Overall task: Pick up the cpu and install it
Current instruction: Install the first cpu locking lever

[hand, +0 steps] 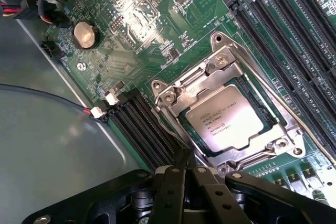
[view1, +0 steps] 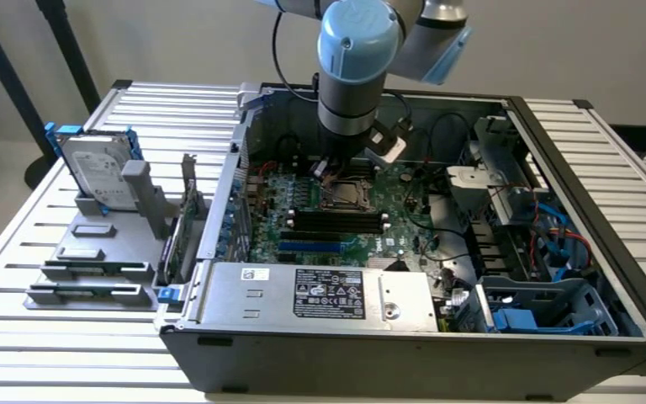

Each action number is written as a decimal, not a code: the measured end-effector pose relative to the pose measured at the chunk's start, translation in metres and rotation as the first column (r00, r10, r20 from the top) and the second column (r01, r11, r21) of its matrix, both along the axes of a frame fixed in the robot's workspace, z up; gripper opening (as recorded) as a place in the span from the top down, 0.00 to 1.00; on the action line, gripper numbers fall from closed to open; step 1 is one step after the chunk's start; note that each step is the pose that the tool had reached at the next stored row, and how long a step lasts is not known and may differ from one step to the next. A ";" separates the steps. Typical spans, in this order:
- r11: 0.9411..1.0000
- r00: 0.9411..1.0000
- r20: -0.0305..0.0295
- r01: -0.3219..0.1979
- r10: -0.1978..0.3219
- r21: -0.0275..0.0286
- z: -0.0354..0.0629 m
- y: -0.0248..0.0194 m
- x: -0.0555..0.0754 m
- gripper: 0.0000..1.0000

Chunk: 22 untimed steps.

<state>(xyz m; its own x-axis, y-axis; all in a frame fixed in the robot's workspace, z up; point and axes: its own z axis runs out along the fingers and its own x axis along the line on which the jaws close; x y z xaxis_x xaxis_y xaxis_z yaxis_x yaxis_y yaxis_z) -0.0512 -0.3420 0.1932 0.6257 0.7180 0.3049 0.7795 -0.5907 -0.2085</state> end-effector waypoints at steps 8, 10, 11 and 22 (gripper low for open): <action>1.000 1.000 0.000 0.000 0.000 -0.001 -0.0001 0.0013 0.000 0.89; 1.000 1.000 0.000 0.000 0.000 -0.001 -0.0001 0.0013 0.000 0.89; 1.000 1.000 0.000 0.000 0.000 -0.001 -0.0001 0.0013 0.000 0.89; 1.000 1.000 0.000 0.000 0.000 -0.002 -0.0009 0.0013 0.006 0.89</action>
<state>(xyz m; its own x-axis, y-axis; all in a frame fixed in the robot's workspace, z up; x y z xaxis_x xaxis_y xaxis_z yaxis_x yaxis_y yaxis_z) -0.0455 -0.3407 0.1923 0.6257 0.7186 0.3035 0.7795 -0.5910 -0.2075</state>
